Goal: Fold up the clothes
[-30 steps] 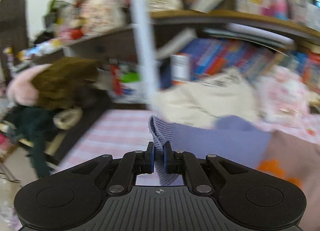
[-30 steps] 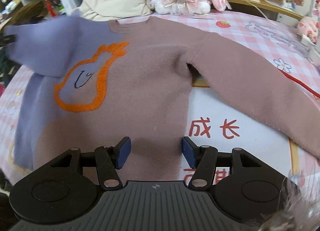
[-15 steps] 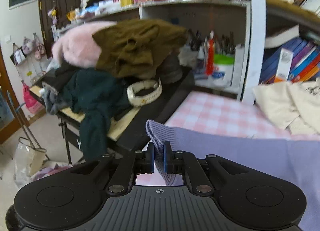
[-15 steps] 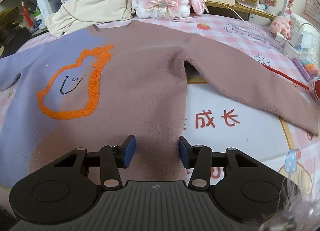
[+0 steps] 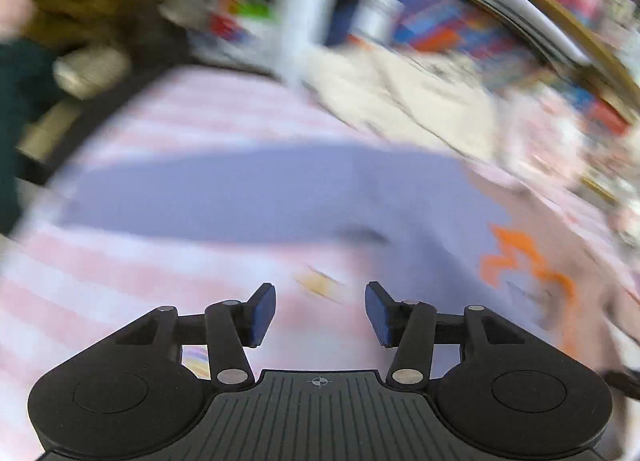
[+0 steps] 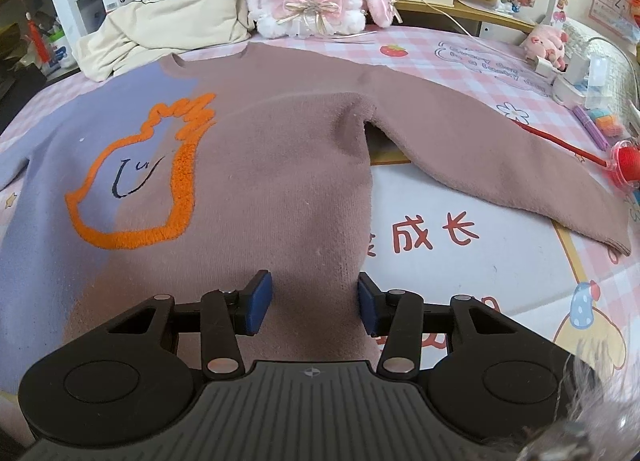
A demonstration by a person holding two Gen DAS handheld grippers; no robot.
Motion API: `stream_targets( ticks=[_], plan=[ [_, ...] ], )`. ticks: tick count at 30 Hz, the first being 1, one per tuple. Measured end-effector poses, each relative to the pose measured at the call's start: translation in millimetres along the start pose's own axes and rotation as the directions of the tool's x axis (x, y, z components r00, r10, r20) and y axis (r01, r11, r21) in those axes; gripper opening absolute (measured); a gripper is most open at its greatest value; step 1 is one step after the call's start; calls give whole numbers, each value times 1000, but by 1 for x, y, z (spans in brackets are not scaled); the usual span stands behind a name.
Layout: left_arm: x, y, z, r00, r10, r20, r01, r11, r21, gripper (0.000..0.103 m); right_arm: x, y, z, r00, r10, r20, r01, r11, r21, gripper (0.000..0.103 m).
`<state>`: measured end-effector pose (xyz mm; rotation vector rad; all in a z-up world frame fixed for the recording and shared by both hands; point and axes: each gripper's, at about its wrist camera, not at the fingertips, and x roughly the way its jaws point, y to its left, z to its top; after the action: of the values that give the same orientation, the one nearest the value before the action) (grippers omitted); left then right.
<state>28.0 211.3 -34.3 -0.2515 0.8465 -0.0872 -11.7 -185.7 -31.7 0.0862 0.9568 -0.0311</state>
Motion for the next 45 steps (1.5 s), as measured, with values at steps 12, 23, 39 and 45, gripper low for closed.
stream_targets(
  ticks=[12,23,39,45],
  plan=[
    [28,-41,-12,993,0,-116,14,993,116,2,-2,4,-3,1000,19,19,-18,1000,-18,21],
    [5,-10,-17,997,-10,-77,13,999,40,0,12,22,13,999,-14,45,21,989,-148,11],
    [19,-34,-22,994,74,-80,-56,977,203,36,-1,8,5,997,71,-25,-70,997,43,13],
    [27,-27,-11,993,102,-66,-88,979,186,36,-3,-2,5,994,104,-39,-97,984,148,37]
  ],
)
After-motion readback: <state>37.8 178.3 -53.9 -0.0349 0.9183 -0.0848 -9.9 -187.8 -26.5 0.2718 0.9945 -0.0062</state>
